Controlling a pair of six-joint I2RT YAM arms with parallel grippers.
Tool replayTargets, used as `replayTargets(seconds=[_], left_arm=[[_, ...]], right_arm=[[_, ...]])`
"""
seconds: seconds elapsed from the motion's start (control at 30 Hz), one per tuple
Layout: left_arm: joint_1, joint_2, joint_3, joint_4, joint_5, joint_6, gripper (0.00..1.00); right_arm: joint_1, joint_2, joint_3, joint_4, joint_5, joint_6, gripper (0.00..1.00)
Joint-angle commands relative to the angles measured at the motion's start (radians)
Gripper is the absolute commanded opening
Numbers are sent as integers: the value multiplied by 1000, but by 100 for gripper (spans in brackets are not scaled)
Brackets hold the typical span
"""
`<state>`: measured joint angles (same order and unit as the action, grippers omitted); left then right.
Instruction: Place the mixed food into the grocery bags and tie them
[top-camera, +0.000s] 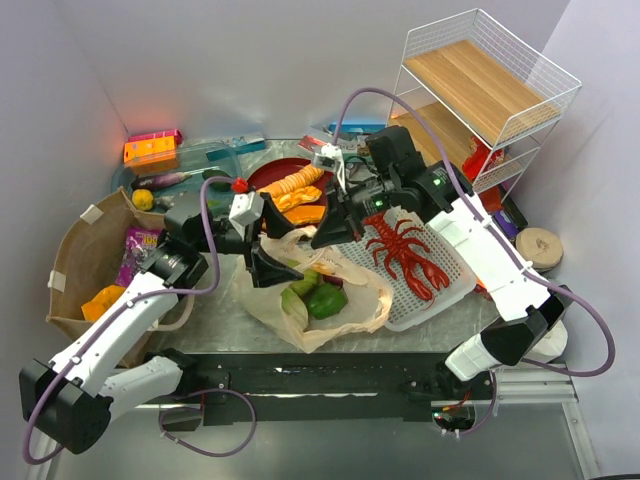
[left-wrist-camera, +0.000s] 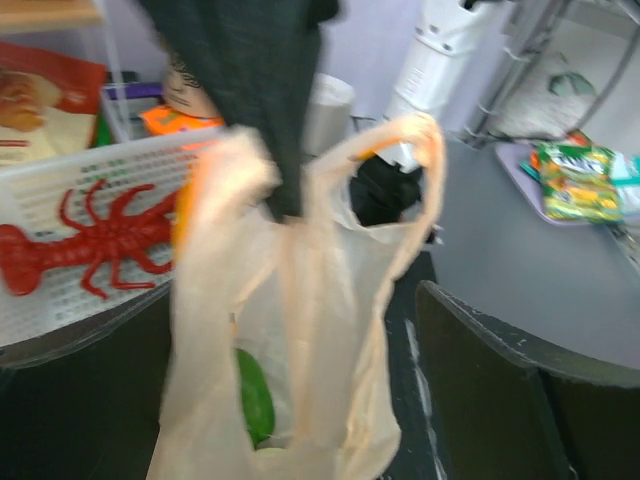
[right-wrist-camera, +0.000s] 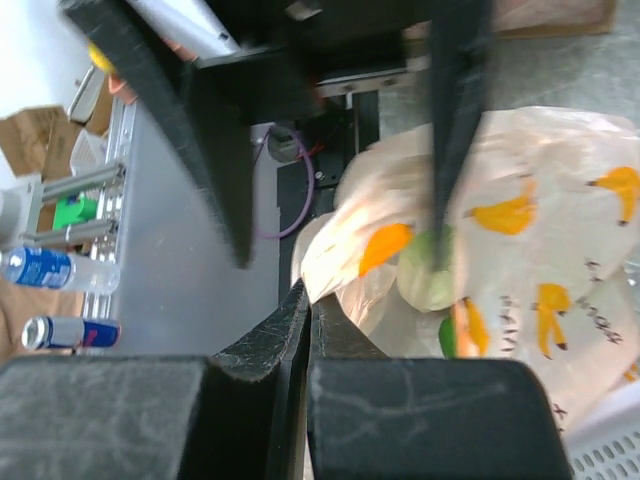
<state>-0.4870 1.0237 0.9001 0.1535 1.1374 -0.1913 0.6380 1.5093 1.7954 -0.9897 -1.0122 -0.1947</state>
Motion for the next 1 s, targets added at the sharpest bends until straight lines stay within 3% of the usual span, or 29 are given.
replayTargets(seconds=[0.0, 0.33, 0.57, 0.67, 0.77, 0.87, 0.97], left_arm=[[-30, 10, 46, -97, 93, 79, 95], [-68, 32, -32, -150, 33, 122, 89], [-84, 29, -72, -97, 18, 70, 69], [-84, 16, -99, -11, -5, 9, 57], [-85, 4, -136, 53, -83, -66, 21], [-84, -5, -174, 148, -143, -163, 3], [-85, -25, -217, 216, -241, -249, 1]], right_arm=[[-40, -14, 51, 72, 6, 46, 0], [-55, 23, 71, 223, -43, 173, 0], [-63, 54, 65, 272, -52, 221, 0], [-63, 60, 53, 276, -42, 222, 0], [-67, 55, 27, 287, -22, 224, 0], [-69, 51, 13, 280, 6, 219, 0], [-70, 37, -2, 272, 55, 215, 0]])
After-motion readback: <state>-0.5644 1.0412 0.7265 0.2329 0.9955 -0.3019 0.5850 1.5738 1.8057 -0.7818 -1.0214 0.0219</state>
